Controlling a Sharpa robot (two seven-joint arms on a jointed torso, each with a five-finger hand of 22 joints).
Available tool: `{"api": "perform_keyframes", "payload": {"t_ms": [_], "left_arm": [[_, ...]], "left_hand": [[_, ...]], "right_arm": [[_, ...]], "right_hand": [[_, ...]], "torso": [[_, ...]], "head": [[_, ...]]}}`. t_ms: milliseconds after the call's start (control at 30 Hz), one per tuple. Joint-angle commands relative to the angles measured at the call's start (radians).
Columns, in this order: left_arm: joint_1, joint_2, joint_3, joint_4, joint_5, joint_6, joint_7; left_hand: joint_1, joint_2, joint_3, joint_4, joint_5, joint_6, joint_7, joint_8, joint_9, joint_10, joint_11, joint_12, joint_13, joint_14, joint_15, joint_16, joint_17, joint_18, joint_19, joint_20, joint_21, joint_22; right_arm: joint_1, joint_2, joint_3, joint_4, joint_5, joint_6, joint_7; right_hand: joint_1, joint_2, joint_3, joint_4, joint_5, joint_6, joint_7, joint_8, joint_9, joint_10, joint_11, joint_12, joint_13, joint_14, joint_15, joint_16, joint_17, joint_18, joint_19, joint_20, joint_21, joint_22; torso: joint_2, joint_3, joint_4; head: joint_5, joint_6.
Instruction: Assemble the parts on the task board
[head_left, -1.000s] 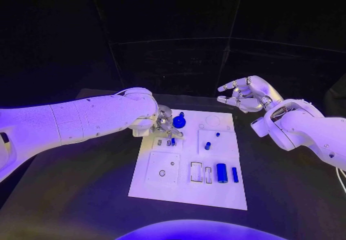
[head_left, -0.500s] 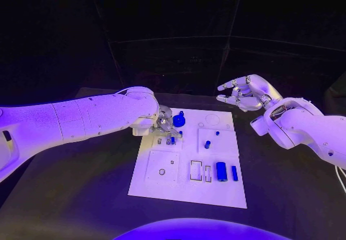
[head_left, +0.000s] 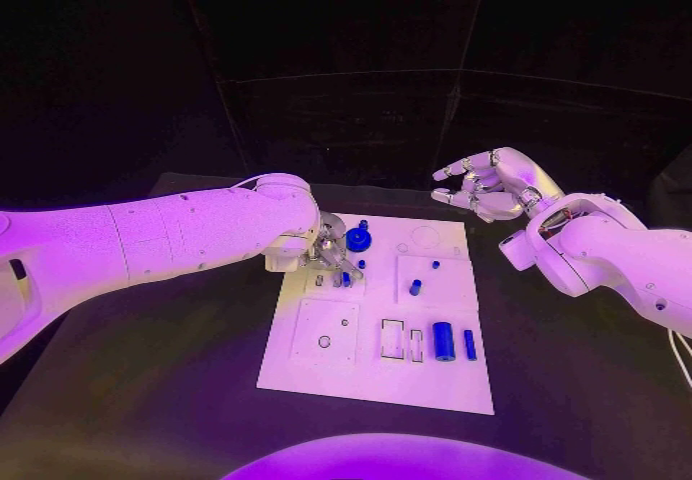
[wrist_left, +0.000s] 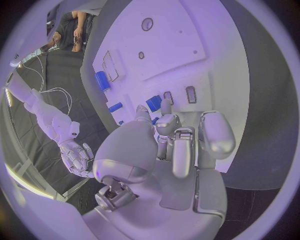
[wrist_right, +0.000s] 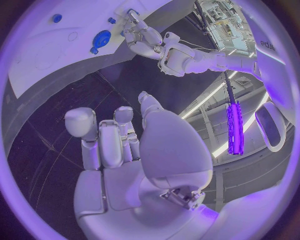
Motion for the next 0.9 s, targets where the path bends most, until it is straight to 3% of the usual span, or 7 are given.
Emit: {"api": "perform_keyframes", "payload": {"t_ms": [33, 400, 567, 800, 900], "left_arm": [[0.002, 0.002, 0.000, 0.002, -0.006, 0.017, -0.008], [0.001, 0.005, 0.000, 0.008, -0.006, -0.008, -0.006], [0.001, 0.006, 0.000, 0.011, -0.004, -0.006, -0.006], [0.001, 0.004, 0.000, 0.021, 0.017, 0.004, -0.005], [0.001, 0.000, 0.000, 0.026, 0.024, -0.002, -0.004]], "left_hand": [[0.015, 0.001, 0.002, -0.007, -0.002, -0.008, 0.003, 0.006, 0.002, 0.007, 0.002, 0.002, 0.001, 0.100, -0.006, 0.003, 0.248, -0.009, 0.003, -0.002, 0.005, 0.000], [0.061, 0.031, 0.043, -0.043, -0.002, -0.020, 0.001, 0.026, 0.029, 0.011, 0.000, 0.006, 0.009, 0.101, -0.008, 0.005, 0.251, -0.009, -0.001, -0.003, 0.008, 0.006], [0.141, 0.061, 0.109, -0.104, -0.001, -0.036, -0.005, 0.032, 0.041, 0.011, -0.006, 0.006, 0.012, 0.101, -0.012, 0.006, 0.254, -0.009, -0.002, -0.005, 0.011, 0.011], [0.224, 0.065, 0.188, -0.180, 0.000, -0.055, -0.012, 0.023, 0.046, 0.004, -0.012, -0.003, 0.010, 0.101, -0.018, 0.006, 0.253, -0.008, -0.004, -0.010, 0.012, 0.015], [0.259, 0.069, 0.254, -0.222, 0.004, -0.065, -0.007, 0.013, 0.045, -0.001, -0.010, -0.013, 0.006, 0.101, -0.018, 0.006, 0.253, -0.008, -0.005, -0.012, 0.013, 0.017]], "right_arm": [[0.002, 0.001, 0.001, 0.003, 0.002, 0.010, -0.001], [0.002, 0.005, 0.001, -0.002, 0.002, 0.013, -0.002], [0.002, 0.008, 0.001, -0.006, 0.002, 0.018, -0.004], [0.002, 0.016, 0.000, -0.013, 0.002, 0.025, -0.003], [0.002, 0.018, 0.000, -0.015, 0.002, 0.027, -0.003]], "right_hand": [[-0.005, 0.005, -0.006, -0.002, 0.006, 0.003, -0.004, 0.003, -0.001, -0.005, -0.005, -0.003, -0.002, 0.033, -0.007, -0.004, 0.000, 0.003, -0.001, -0.003, -0.007, -0.001], [-0.004, 0.006, -0.006, -0.003, 0.010, 0.003, -0.004, 0.004, -0.001, -0.005, -0.005, -0.003, -0.002, 0.033, -0.007, -0.005, -0.001, 0.003, -0.001, -0.003, -0.007, -0.001], [-0.004, 0.006, -0.006, -0.003, 0.011, 0.002, -0.004, 0.004, -0.001, -0.006, -0.005, -0.003, -0.003, 0.033, -0.007, -0.005, -0.001, 0.003, -0.001, -0.003, -0.007, -0.001], [-0.003, 0.007, -0.006, -0.003, 0.013, 0.002, -0.004, 0.004, -0.001, -0.006, -0.005, -0.003, -0.003, 0.034, -0.007, -0.005, -0.001, 0.003, -0.001, -0.003, -0.008, -0.002], [-0.003, 0.007, -0.006, -0.003, 0.013, 0.002, -0.004, 0.004, -0.001, -0.006, -0.005, -0.003, -0.003, 0.034, -0.007, -0.005, -0.001, 0.003, -0.001, -0.003, -0.008, -0.002]], "torso": [[0.000, 0.0000, 0.0001], [0.000, 0.0003, 0.0004], [0.001, 0.0003, -0.0002], [0.000, -0.0003, 0.0005], [0.000, -0.0004, 0.0018]], "head": [[0.000, 0.000], [-0.001, -0.001], [-0.001, -0.003], [-0.003, -0.004], [-0.003, -0.005]]}}
